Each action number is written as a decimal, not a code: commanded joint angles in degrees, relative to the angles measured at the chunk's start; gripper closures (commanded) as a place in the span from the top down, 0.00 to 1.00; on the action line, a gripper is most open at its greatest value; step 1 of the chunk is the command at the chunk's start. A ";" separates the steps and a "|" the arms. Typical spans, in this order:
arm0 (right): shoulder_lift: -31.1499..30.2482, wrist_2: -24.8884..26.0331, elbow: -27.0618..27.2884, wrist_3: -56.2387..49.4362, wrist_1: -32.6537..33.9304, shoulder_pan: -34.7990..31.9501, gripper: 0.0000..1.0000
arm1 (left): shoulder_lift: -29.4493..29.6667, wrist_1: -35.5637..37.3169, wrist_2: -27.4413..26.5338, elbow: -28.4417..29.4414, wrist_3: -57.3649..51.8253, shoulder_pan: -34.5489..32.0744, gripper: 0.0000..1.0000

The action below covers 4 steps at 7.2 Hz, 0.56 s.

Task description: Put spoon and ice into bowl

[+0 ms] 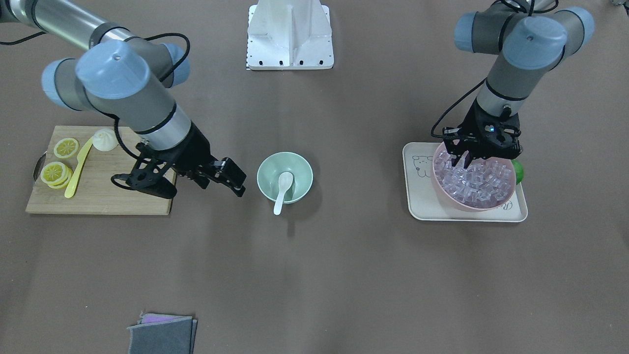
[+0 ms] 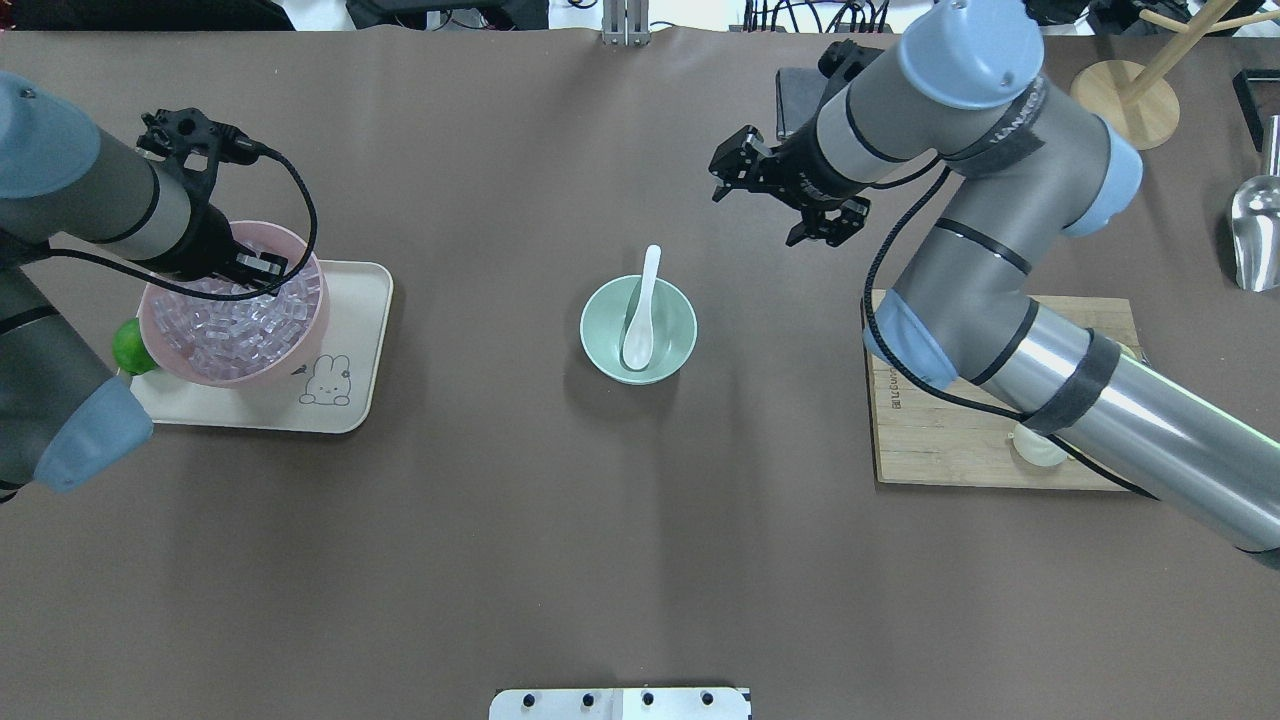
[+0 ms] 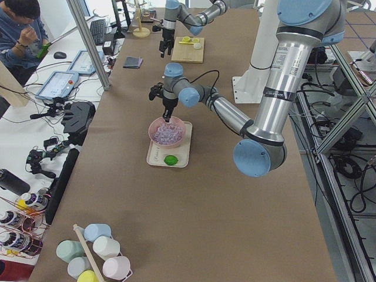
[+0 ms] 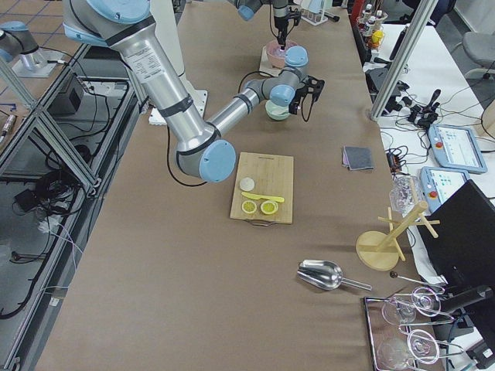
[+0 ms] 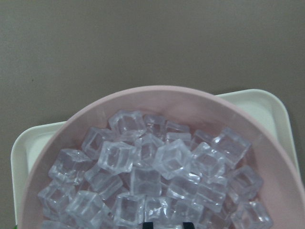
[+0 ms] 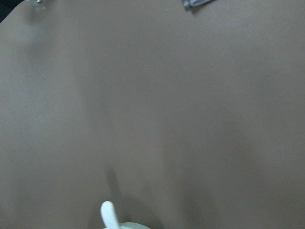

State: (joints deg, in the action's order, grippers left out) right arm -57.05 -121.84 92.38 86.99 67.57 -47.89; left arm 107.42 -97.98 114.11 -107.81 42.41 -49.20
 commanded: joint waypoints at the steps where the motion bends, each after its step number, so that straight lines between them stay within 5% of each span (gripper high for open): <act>1: -9.88 -4.27 5.06 -9.94 -0.33 -4.13 1.00 | 8.64 0.16 -0.20 3.10 9.84 2.94 0.00; 4: -19.65 -6.39 7.46 -24.19 -0.51 -9.14 1.00 | 25.06 -0.36 -2.29 15.04 24.16 10.93 0.00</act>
State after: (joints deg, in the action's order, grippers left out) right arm -72.92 -127.61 99.04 68.54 67.11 -55.09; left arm 125.64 -97.99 113.28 -97.93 60.70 -41.48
